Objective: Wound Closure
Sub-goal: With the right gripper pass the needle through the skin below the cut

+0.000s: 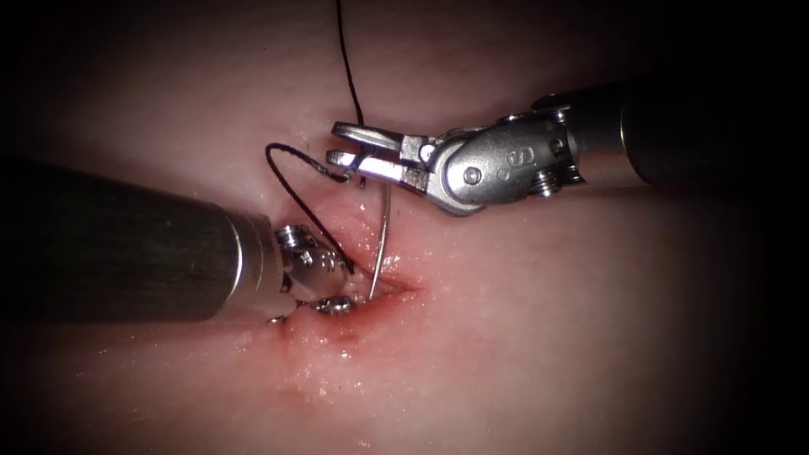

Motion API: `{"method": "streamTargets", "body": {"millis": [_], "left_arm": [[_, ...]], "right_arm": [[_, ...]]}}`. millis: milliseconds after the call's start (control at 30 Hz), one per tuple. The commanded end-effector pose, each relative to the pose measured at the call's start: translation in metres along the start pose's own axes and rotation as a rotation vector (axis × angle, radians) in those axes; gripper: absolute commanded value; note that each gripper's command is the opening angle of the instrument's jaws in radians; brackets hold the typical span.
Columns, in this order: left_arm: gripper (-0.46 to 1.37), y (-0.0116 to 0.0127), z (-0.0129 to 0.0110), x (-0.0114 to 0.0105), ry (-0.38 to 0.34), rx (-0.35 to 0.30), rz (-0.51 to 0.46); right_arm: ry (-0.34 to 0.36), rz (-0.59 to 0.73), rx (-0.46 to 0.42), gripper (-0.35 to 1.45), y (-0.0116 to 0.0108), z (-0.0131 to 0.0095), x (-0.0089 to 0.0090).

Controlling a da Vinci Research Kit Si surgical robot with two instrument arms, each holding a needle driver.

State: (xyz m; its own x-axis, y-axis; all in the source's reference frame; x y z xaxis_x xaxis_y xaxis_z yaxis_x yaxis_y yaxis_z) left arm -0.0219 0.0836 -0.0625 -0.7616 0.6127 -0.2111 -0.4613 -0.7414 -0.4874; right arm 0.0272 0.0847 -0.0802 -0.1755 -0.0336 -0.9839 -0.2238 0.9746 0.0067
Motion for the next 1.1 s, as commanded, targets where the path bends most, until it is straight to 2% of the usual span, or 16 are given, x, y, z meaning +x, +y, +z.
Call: {"method": "streamTargets", "body": {"millis": [33,333,733,1100], "left_arm": [[1.21,0.0,0.0,0.0,0.002,0.009,0.0],[1.23,-0.0002,-0.0002,0.0001,0.013,0.015,0.005],[1.23,-0.0005,-0.0007,-0.0002,0.022,0.023,0.003],[1.25,-0.0007,-0.0024,0.0,0.052,0.05,-0.001]], "right_arm": [[0.004,-0.018,-0.005,-0.35,0.0,0.0001,0.0003],[0.007,-0.091,0.008,-0.35,-0.0019,-0.0002,0.0006],[-0.001,-0.12,0.012,-0.35,-0.0043,-0.0006,-0.001],[-0.015,-0.017,-0.055,-0.35,-0.0051,-0.001,-0.002]]}}
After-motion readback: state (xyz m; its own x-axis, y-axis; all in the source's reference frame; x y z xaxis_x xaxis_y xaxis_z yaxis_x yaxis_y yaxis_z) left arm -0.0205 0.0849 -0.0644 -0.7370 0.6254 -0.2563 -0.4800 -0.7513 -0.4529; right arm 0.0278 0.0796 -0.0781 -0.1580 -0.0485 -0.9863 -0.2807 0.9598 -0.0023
